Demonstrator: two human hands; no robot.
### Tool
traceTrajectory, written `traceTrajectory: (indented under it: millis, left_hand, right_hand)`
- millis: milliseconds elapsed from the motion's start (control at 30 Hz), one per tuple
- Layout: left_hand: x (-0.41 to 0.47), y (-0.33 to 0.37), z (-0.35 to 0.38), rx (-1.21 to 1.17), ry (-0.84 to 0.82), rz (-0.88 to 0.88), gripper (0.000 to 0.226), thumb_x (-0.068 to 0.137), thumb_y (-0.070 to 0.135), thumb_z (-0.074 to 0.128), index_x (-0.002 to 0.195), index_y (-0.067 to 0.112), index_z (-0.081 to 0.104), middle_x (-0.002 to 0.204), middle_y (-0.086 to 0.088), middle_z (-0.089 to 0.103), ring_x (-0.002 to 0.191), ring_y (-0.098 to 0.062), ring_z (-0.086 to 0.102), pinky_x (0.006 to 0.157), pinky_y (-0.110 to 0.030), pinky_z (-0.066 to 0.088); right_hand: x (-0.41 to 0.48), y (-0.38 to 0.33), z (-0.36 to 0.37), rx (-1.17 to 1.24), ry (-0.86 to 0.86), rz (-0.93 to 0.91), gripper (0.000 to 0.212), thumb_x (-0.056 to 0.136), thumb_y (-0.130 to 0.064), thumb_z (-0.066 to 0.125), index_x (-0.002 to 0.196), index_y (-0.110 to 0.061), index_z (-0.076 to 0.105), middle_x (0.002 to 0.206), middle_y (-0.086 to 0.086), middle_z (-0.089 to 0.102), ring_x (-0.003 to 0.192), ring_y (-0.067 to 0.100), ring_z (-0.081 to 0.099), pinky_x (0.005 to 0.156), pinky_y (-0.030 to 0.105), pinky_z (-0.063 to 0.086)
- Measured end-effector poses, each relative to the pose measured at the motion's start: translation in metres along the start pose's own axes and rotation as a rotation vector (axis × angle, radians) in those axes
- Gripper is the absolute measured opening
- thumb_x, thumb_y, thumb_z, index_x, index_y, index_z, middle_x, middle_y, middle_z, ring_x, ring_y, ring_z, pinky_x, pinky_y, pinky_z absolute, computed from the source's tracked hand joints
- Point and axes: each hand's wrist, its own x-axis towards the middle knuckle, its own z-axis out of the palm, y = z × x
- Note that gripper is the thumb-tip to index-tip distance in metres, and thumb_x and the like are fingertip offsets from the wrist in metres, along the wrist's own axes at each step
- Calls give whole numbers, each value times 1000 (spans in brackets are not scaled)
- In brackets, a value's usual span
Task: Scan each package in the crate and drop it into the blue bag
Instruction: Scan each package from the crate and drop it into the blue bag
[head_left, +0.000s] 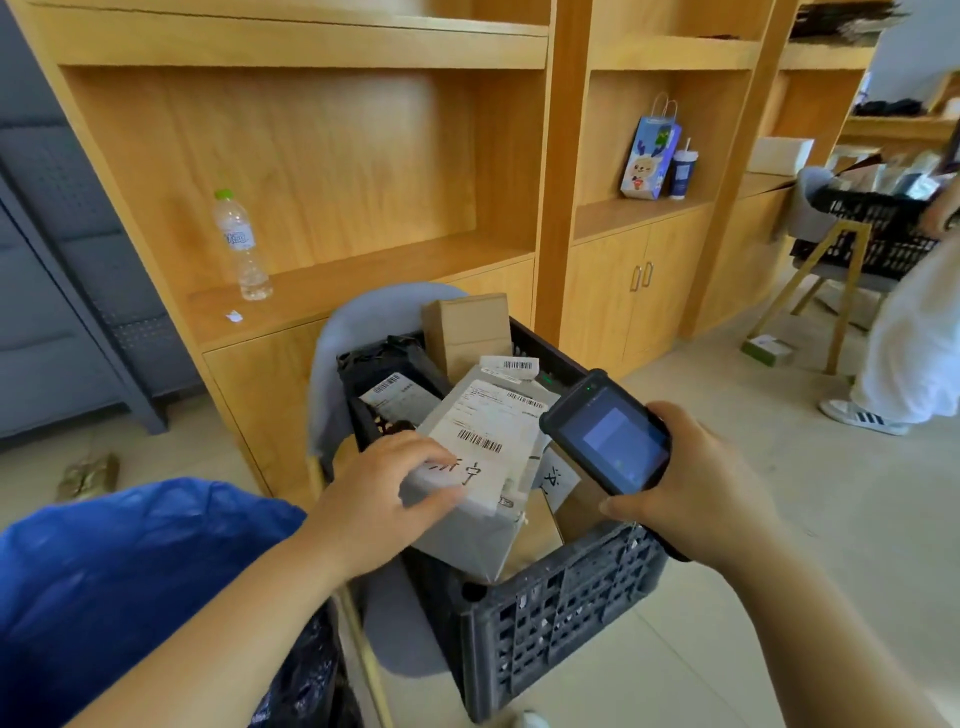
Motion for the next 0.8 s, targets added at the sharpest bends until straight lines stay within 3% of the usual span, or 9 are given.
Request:
traceTrajectory:
  millis: [67,100,200,233,300,400,500,633,800]
  left_hand:
    - [3,4,6,12,165,-103,32,82,47,65,107,28,61,107,20,53,103,6,50,84,-8,38]
    - [6,5,9,48,216,-183,40,82,46,67,114,23,59,111,13,52,105,-2,51,89,-17,42]
    - [13,4,14,141,130,-572,77,77,60,64,135,13,44,130,-5,44,118,-26,47,95,-43,46]
    - [14,4,14,88,75,-680,81,76,64,62,135,12,46,127,-6,48,115,-26,50,91,-43,47]
    - [14,6,16,-138,17,-794,69,77,64,62,123,13,55,104,4,58,92,-15,57,69,-32,46]
    - [7,10,21,-224,45,-758,50,76,60,65,108,23,54,89,13,55,77,-4,52,56,-26,40]
    - [-2,18,24,-269,105,-719,42,72,58,69,96,28,53,96,6,57,81,-10,56,60,-34,50]
    - [-12,18,20,-430,125,-720,34,73,48,74,90,28,52,97,6,57,87,-13,57,76,-42,54]
    - [-24,16,14,-631,130,-777,26,76,34,73,91,30,53,102,5,51,96,-24,56,72,-39,54]
  right_hand:
    - [-4,-1,0,1,-3,-8,94,43,-54,77,126,-30,38,95,-8,50,80,16,51,58,31,46]
    - [-5,-1,0,0,-3,-9,95,44,-54,78,126,-30,38,96,-8,50,81,16,51,59,32,47]
    - [-11,-1,1,-7,1,-15,96,45,-54,80,128,-29,38,97,-9,49,82,15,50,58,31,45]
    - [-12,0,1,-10,5,-17,96,46,-53,80,128,-28,38,97,-9,48,82,15,50,58,30,44]
    - [-16,2,3,-17,5,-14,97,47,-52,81,131,-27,36,98,-9,47,84,15,50,59,31,46]
    - [-21,7,5,1,4,-3,97,50,-49,83,132,-26,36,99,-8,45,85,15,50,62,31,48]
    - [-28,13,8,57,34,24,95,50,-45,84,130,-25,38,99,-7,47,85,17,51,62,33,50]
    - [-38,19,12,136,87,79,97,49,-45,84,132,-24,38,100,-5,48,84,21,54,63,40,54]
    - [-47,19,16,184,84,109,95,51,-41,85,131,-25,37,99,-4,47,78,22,55,58,40,54]
